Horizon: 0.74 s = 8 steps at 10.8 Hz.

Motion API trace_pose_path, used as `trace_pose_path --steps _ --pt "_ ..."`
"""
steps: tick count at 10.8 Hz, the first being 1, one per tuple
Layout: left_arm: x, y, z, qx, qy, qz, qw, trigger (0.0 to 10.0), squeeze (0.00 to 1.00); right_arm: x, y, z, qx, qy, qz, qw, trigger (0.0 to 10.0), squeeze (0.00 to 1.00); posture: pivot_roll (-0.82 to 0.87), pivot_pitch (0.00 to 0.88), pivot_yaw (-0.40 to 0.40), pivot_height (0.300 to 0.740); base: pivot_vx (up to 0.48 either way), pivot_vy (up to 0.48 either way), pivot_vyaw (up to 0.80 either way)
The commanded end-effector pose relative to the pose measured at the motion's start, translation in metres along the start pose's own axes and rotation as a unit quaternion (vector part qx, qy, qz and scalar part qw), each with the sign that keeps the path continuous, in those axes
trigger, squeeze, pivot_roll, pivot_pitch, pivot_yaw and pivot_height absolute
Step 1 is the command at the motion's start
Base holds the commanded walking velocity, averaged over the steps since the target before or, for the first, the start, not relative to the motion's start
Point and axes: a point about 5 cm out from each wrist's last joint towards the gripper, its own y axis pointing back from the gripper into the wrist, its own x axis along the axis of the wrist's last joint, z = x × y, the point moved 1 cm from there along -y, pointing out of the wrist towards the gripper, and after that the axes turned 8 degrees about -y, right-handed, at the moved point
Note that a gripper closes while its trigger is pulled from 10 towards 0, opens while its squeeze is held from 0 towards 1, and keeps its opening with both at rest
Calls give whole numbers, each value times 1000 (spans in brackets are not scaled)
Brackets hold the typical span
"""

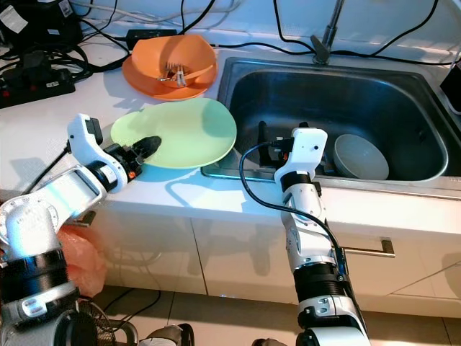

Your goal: Kitchen organization

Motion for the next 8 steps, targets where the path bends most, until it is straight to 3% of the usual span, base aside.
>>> trace_pose_path --steps 1,8 --pt "-31 -5 -12 36 4 -71 997 0 0 -2 2 1 -1 0 -8 1000 10000 0 57 131 -14 740 0 0 0" --pt "-43 5 1 19 26 -65 997 0 0 -2 0 1 3 2 -10 1000 10000 0 65 131 -23 740 0 0 0"
